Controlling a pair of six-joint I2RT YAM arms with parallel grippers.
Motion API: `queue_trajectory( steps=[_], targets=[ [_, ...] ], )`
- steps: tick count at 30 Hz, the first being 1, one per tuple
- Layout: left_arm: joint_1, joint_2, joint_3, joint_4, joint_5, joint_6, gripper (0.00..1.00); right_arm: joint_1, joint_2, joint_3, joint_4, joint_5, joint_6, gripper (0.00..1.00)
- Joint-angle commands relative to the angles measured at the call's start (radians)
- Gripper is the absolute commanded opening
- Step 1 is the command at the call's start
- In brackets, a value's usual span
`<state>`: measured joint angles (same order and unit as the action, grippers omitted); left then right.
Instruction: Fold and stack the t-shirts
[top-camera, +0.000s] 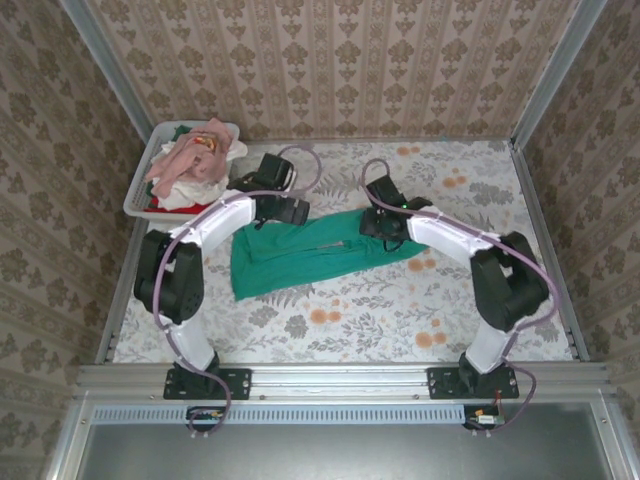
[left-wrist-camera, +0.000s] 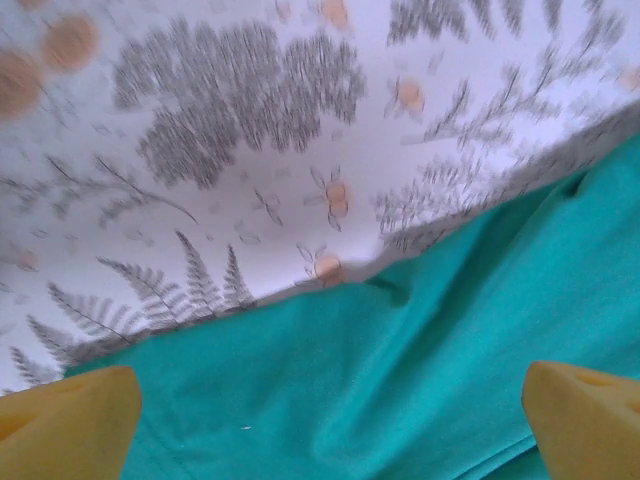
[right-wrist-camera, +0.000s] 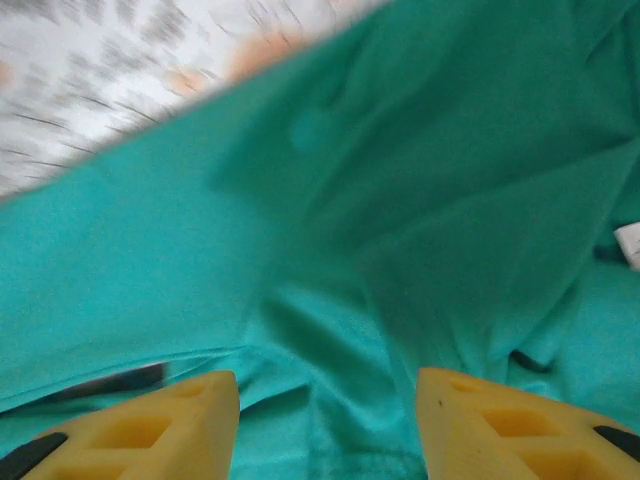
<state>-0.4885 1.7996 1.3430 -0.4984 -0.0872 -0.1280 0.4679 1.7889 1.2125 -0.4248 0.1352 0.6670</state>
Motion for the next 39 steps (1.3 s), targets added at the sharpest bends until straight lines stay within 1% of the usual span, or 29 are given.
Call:
queue_trajectory(
  steps=[1,4,6,7,10,13,16,17,19,20,22,24,28,30,31,33,35,36,37,38,39],
  targets=[
    [0.005,-0.037,-0.145,0.006,0.031,0.005,1.0,-0.031,0.102,0.03,-0.01,0.028,0.049,0.52],
    [0.001,-0.094,-0.277,0.027,0.066,-0.054,1.0,-0.049,0.185,0.116,-0.051,0.034,0.046,0.52],
    [-0.024,-0.114,-0.349,0.038,0.097,-0.107,1.0,-0.055,0.242,0.172,-0.071,0.027,0.046,0.52],
    [-0.041,-0.118,-0.374,0.042,0.091,-0.131,1.0,-0.057,0.27,0.202,-0.08,0.023,0.052,0.52],
    [-0.088,-0.119,-0.427,0.042,0.069,-0.209,1.0,-0.047,0.38,0.319,-0.098,-0.055,0.057,0.53],
    [-0.131,-0.111,-0.449,0.033,0.075,-0.275,1.0,-0.036,0.489,0.478,-0.161,-0.077,0.036,0.54],
    [-0.179,-0.119,-0.462,0.045,0.12,-0.342,1.0,-0.041,0.588,0.654,-0.219,-0.13,0.012,0.54],
    [-0.203,-0.124,-0.465,0.061,0.144,-0.362,1.0,-0.04,0.614,0.701,-0.222,-0.142,0.002,0.54],
    [-0.261,-0.125,-0.459,0.098,0.182,-0.409,1.0,-0.038,0.658,0.792,-0.216,-0.209,-0.026,0.55],
    [-0.292,-0.12,-0.446,0.111,0.201,-0.426,1.0,-0.038,0.687,0.852,-0.247,-0.226,-0.032,0.55],
    [-0.341,-0.11,-0.409,0.091,0.202,-0.456,1.0,-0.037,0.713,0.947,-0.307,-0.235,-0.056,0.56],
    [-0.355,-0.125,-0.398,0.081,0.204,-0.482,1.0,-0.044,0.686,0.981,-0.341,-0.206,-0.072,0.57],
    [-0.341,-0.217,-0.386,0.062,0.23,-0.487,1.0,-0.079,0.544,0.954,-0.343,-0.183,-0.101,0.61],
    [-0.324,-0.269,-0.354,0.019,0.23,-0.466,1.0,-0.087,0.464,0.909,-0.351,-0.166,-0.124,0.63],
    [-0.315,-0.296,-0.337,-0.008,0.224,-0.454,1.0,-0.087,0.412,0.858,-0.342,-0.155,-0.133,0.63],
    [-0.296,-0.348,-0.315,-0.046,0.204,-0.43,1.0,-0.086,0.3,0.706,-0.287,-0.141,-0.134,0.63],
    [-0.265,-0.4,-0.316,-0.072,0.173,-0.404,1.0,-0.076,0.16,0.467,-0.175,-0.135,-0.101,0.62],
    [-0.247,-0.419,-0.333,-0.064,0.157,-0.391,1.0,-0.066,0.115,0.382,-0.125,-0.134,-0.083,0.62],
    [-0.222,-0.432,-0.358,-0.047,0.144,-0.377,1.0,-0.044,0.054,0.262,-0.04,-0.136,-0.054,0.59],
    [-0.196,-0.435,-0.387,-0.027,0.138,-0.366,1.0,-0.011,0.021,0.185,0.003,-0.135,-0.033,0.58],
    [-0.17,-0.43,-0.415,-0.004,0.143,-0.354,1.0,0.014,0.013,0.154,0.02,-0.135,-0.024,0.58]
  ],
)
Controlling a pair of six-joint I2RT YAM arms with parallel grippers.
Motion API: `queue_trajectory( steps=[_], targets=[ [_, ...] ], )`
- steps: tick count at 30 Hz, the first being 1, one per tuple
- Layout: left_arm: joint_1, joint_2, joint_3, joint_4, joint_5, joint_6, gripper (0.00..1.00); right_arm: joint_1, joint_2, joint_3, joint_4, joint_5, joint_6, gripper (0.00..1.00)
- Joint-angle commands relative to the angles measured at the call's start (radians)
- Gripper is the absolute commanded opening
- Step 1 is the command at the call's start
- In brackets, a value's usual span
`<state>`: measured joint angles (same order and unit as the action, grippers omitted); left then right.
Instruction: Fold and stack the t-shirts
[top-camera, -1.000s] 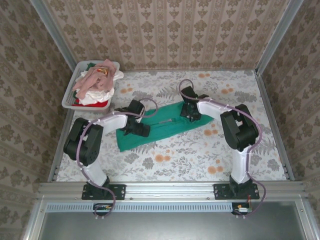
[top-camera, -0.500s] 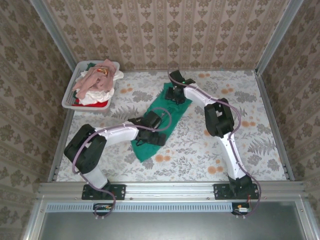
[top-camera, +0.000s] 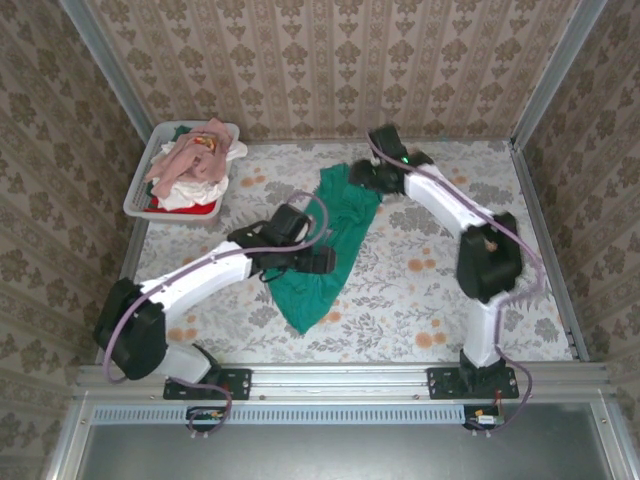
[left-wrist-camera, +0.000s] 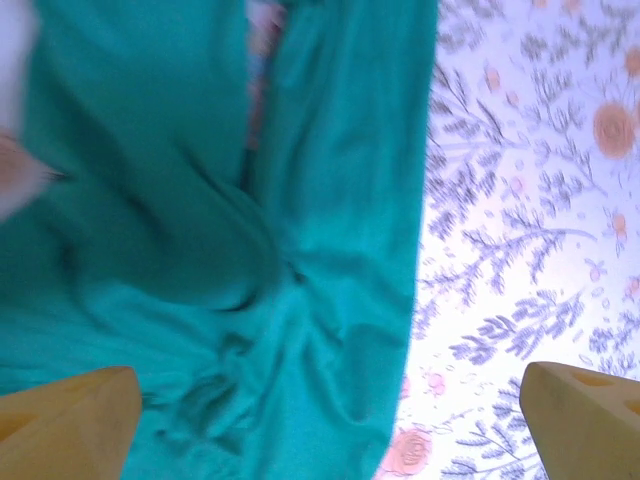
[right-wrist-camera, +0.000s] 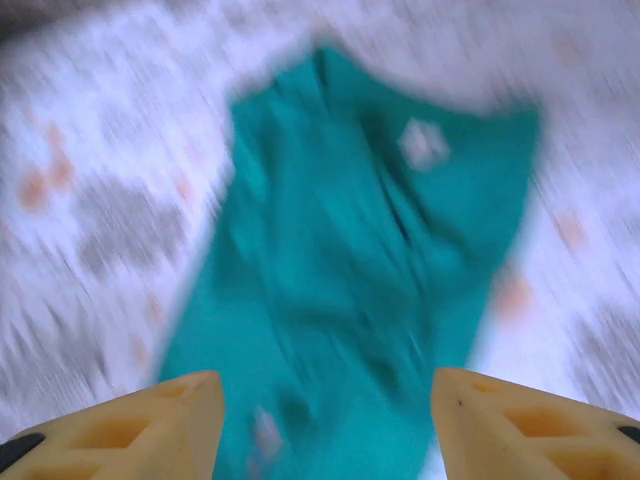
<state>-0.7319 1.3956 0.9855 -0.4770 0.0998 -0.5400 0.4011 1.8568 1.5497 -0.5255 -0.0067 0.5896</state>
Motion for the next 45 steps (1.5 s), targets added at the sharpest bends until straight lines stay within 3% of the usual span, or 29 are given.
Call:
queue_trajectory(
  steps=[1,4,12,18,23,31,34,37,45],
  targets=[
    [0.097,-0.017,-0.088,-0.008,-0.039,0.061,1.0,0.116,-0.051,-0.205,0.125,0.014,0.064,0.57],
    [0.123,-0.015,-0.173,0.029,-0.024,0.051,1.0,0.182,0.02,-0.196,0.118,0.032,0.096,0.56],
    [0.084,-0.069,-0.362,0.185,0.03,-0.009,1.0,0.196,0.214,-0.042,0.035,0.098,0.112,0.55],
    [-0.069,-0.018,-0.389,0.269,0.047,-0.109,1.0,0.169,0.345,0.116,-0.049,0.102,0.088,0.55],
    [-0.227,0.043,-0.391,0.367,0.043,-0.247,1.0,0.126,0.489,0.312,-0.119,0.032,0.05,0.55],
    [-0.391,0.281,-0.173,0.5,0.152,-0.3,1.0,0.079,0.65,0.607,-0.236,-0.088,-0.039,0.55],
    [-0.406,0.308,-0.101,0.497,0.192,-0.286,1.0,0.072,0.609,0.649,-0.292,-0.086,-0.092,0.57],
    [-0.388,0.231,-0.098,0.429,0.174,-0.258,1.0,0.049,0.473,0.568,-0.284,-0.083,-0.11,0.59],
    [-0.288,-0.22,-0.205,0.098,-0.026,-0.159,1.0,-0.002,0.015,0.042,-0.1,-0.046,-0.112,0.61]
  ],
)
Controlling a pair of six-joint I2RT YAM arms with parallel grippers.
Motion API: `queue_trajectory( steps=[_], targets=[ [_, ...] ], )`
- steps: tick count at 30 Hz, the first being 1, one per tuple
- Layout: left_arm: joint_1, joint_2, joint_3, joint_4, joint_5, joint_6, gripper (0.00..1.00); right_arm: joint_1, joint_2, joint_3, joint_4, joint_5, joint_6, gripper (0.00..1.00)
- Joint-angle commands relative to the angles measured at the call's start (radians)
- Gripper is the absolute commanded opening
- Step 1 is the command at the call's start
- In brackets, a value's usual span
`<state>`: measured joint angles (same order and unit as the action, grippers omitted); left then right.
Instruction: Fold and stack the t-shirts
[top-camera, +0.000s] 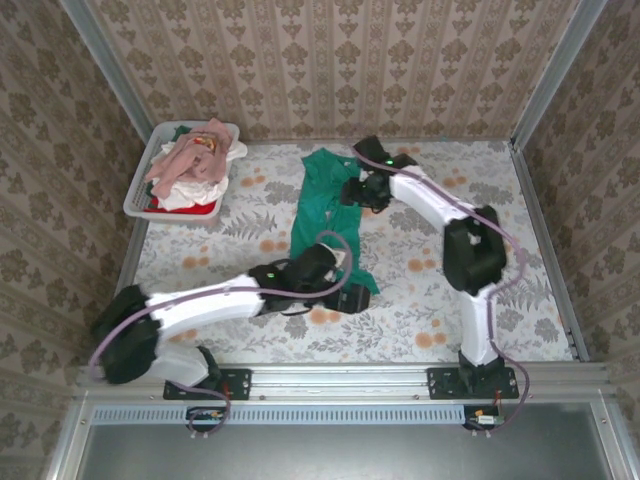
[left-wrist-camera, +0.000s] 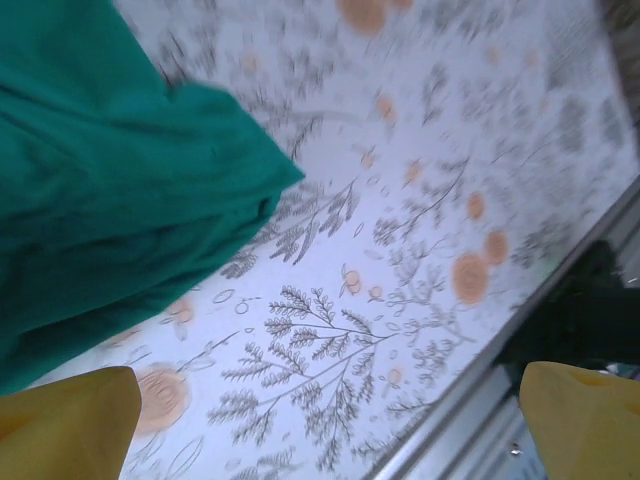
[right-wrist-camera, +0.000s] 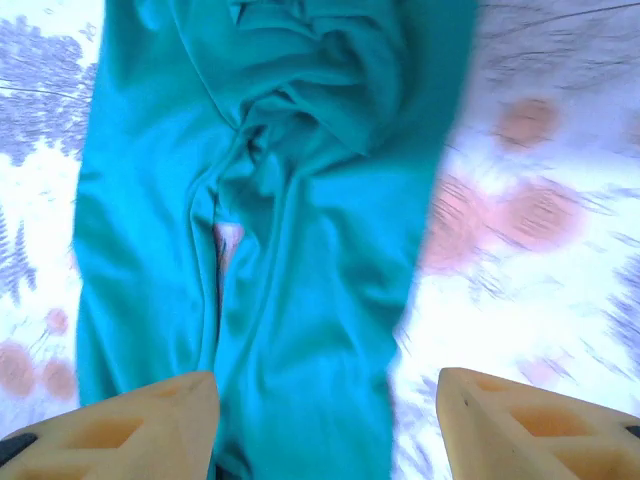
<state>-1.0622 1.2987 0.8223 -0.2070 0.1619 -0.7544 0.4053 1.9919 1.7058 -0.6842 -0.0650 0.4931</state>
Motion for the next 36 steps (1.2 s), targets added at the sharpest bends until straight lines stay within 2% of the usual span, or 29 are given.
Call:
queue_trajectory(
  steps=[1,5,8,14,20,24,33,36],
  targets=[
    [0.082,-0.177,-0.068,-0.21,-0.117,0.067,1.0,0.001,-0.162,-0.198,0.082,0.018,0.0,0.59],
    [0.295,-0.27,-0.167,-0.216,-0.066,0.109,0.99,0.115,-0.283,-0.513,0.22,0.072,0.067,0.55],
    [0.367,-0.228,-0.183,-0.187,-0.012,0.144,0.93,0.188,-0.312,-0.628,0.256,0.097,0.135,0.51],
    [0.396,-0.109,-0.193,-0.18,-0.009,0.171,0.87,0.335,-0.342,-0.738,0.243,0.212,0.226,0.42],
    [0.43,-0.088,-0.232,-0.143,0.012,0.167,0.82,0.434,-0.29,-0.767,0.212,0.272,0.296,0.41],
    [0.441,-0.084,-0.231,-0.159,0.008,0.168,0.8,0.477,-0.251,-0.766,0.208,0.262,0.328,0.4],
    [0.457,-0.079,-0.25,-0.144,0.016,0.162,0.8,0.652,-0.245,-0.725,0.173,0.221,0.392,0.41],
    [0.458,-0.057,-0.239,-0.143,0.019,0.17,0.79,0.665,-0.298,-0.716,0.153,0.208,0.38,0.42]
  ],
)
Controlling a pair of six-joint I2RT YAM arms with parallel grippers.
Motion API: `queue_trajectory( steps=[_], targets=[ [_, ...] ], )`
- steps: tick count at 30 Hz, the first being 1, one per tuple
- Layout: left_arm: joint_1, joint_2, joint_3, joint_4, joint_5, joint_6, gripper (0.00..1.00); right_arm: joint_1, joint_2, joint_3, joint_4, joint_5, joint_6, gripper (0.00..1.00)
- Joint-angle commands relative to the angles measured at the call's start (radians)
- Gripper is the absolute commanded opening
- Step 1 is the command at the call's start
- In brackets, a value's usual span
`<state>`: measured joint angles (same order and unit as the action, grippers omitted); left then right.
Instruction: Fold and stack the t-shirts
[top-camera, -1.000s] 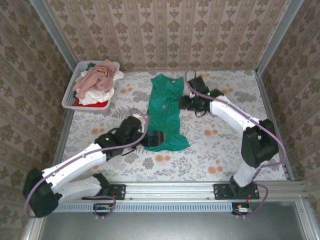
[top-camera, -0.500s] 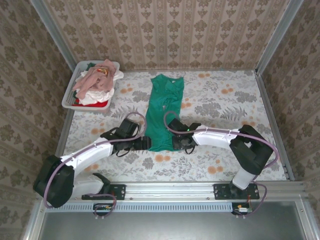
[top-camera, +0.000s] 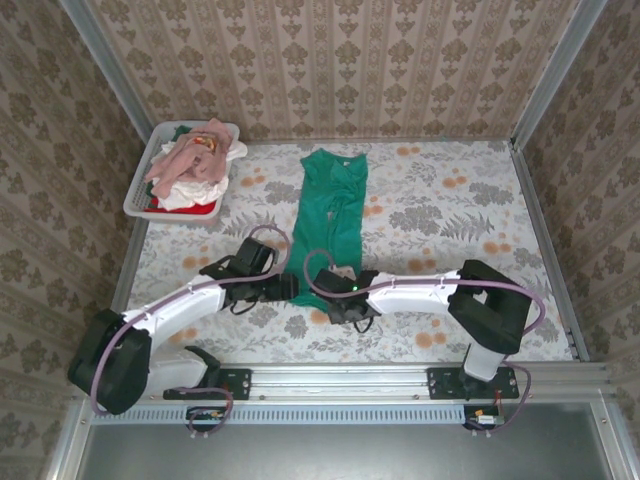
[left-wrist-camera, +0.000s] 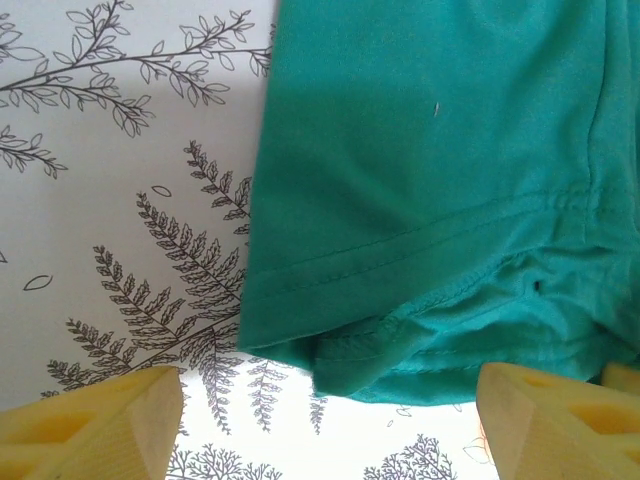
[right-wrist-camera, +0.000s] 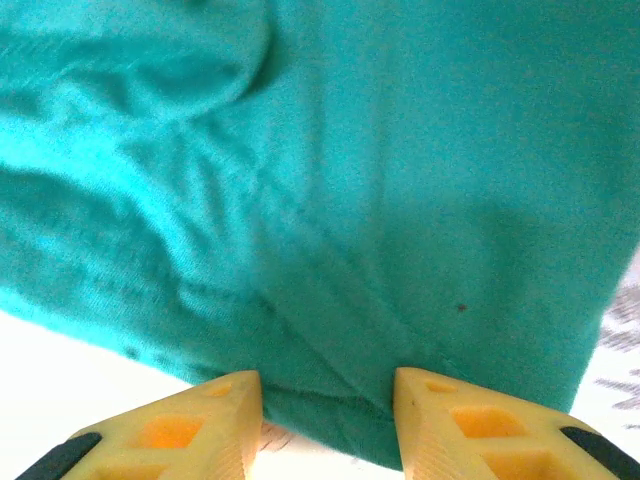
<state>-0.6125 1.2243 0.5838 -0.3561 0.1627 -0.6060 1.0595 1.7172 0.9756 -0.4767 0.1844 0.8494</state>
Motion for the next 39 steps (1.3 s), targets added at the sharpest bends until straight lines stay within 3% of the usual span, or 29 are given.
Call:
queue_trajectory(
  steps=[1,5,9,10,15,20,23,27,32,35,39],
  targets=[
    [0.008,0.023,0.003,0.006,0.019,0.023,0.78,0.008,-0.061,0.007,-0.084,-0.026,0.018,0.44],
    [0.01,0.069,0.004,0.036,0.024,0.029,0.76,-0.071,-0.192,-0.012,-0.088,0.035,-0.031,0.46],
    [-0.006,0.134,-0.005,0.095,0.089,0.008,0.44,-0.218,-0.227,0.025,-0.038,0.041,-0.123,0.46],
    [-0.026,0.139,-0.015,0.113,0.093,-0.007,0.38,-0.252,-0.212,0.046,-0.018,0.043,-0.153,0.46],
    [-0.17,0.151,-0.047,0.14,0.038,-0.1,0.27,-0.35,-0.059,0.184,-0.034,0.059,-0.218,0.46],
    [-0.302,0.16,-0.089,0.213,0.015,-0.222,0.24,-0.393,0.146,0.319,-0.005,0.047,-0.27,0.45],
    [-0.357,0.142,-0.11,0.216,-0.012,-0.274,0.24,-0.413,0.261,0.393,-0.017,0.019,-0.276,0.45],
    [-0.342,0.067,-0.146,0.15,-0.037,-0.281,0.25,-0.397,0.296,0.38,-0.027,-0.004,-0.249,0.44],
    [-0.293,-0.069,-0.14,0.062,-0.016,-0.229,0.51,-0.312,0.198,0.213,-0.018,0.063,-0.182,0.45],
    [-0.251,-0.178,-0.121,-0.018,-0.015,-0.195,0.6,-0.258,0.156,0.138,-0.024,0.094,-0.146,0.46],
    [-0.197,-0.343,-0.114,-0.103,-0.031,-0.152,0.69,-0.241,0.091,0.077,-0.032,0.105,-0.136,0.56]
  ],
)
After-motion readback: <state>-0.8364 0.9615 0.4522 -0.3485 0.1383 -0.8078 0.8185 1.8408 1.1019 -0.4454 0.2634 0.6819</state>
